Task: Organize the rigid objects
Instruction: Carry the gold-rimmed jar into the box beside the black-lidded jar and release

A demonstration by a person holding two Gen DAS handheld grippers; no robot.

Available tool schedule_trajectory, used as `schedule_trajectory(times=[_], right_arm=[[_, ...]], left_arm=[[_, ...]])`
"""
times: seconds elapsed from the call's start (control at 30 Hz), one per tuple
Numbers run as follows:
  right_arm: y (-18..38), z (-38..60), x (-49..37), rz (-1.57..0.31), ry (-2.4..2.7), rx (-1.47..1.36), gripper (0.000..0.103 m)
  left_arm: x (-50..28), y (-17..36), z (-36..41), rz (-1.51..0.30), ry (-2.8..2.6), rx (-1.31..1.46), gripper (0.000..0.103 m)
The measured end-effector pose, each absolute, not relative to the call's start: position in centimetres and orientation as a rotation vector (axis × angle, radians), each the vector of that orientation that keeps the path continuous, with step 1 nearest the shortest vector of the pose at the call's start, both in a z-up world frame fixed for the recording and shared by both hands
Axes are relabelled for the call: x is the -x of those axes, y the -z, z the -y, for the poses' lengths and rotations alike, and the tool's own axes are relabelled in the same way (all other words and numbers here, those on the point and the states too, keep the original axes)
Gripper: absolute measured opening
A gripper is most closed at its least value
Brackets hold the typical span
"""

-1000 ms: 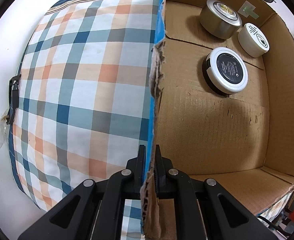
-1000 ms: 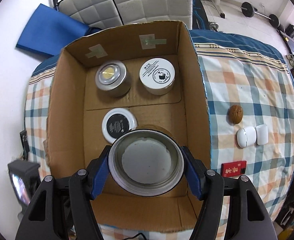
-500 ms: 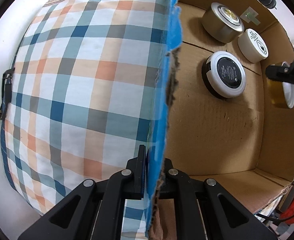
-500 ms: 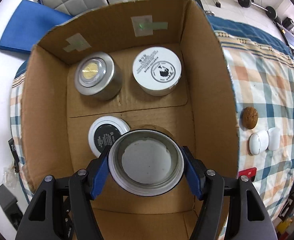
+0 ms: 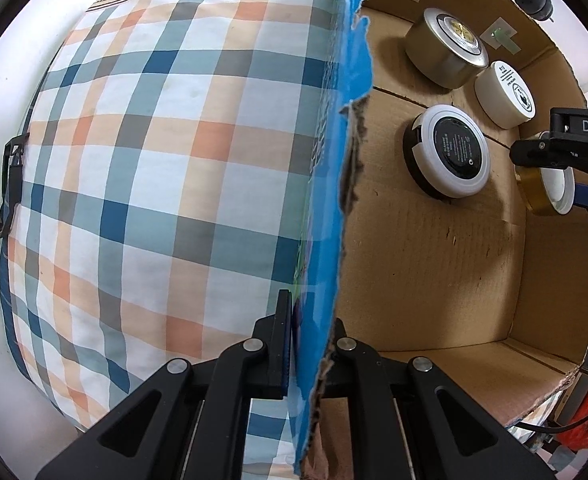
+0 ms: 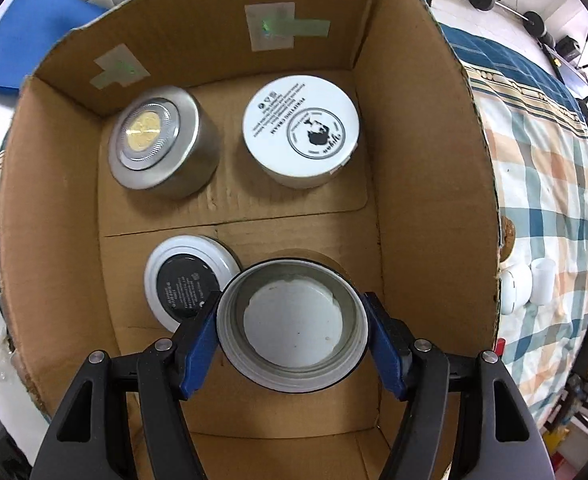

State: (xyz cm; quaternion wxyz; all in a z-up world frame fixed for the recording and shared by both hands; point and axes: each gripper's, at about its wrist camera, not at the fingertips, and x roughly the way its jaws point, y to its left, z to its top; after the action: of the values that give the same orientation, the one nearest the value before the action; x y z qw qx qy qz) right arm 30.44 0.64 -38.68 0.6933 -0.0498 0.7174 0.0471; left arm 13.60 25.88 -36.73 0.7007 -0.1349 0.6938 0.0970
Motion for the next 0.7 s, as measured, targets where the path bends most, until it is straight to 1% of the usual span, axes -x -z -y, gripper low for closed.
schedule_trajectory(times=[0.03,0.1,0.13,0.47,0.7], right_arm=[[38.8,-0.7,-30.5,-1.608,-0.095,0.115,0.074],[38.6,-0.7,-30.6,-1.613,-0.090,0.106,0.092],[38.3,-0.4,-30.6,-1.608,-0.088,0.099,0.103],[35.4,0.5,-29.6,-1.594,-0.151,0.017,0.103],[33.6,-0.2,-27.0,-1.580,-0.204,0.035,0.103]], left_arm=[[-13.7,36.7,-25.8,-1.546,-0.215,0.300,0.005],[-13.8,36.6,-25.5,-1.546,-0.216,0.294,0.005],[-13.8,36.5,-25.4,-1.546,-0.216,0.293,0.004],[-14.1,36.3,-24.6,-1.545,-0.225,0.270,0.004],[-14.1,36.2,-24.4,-1.544,-0.228,0.267,0.004]])
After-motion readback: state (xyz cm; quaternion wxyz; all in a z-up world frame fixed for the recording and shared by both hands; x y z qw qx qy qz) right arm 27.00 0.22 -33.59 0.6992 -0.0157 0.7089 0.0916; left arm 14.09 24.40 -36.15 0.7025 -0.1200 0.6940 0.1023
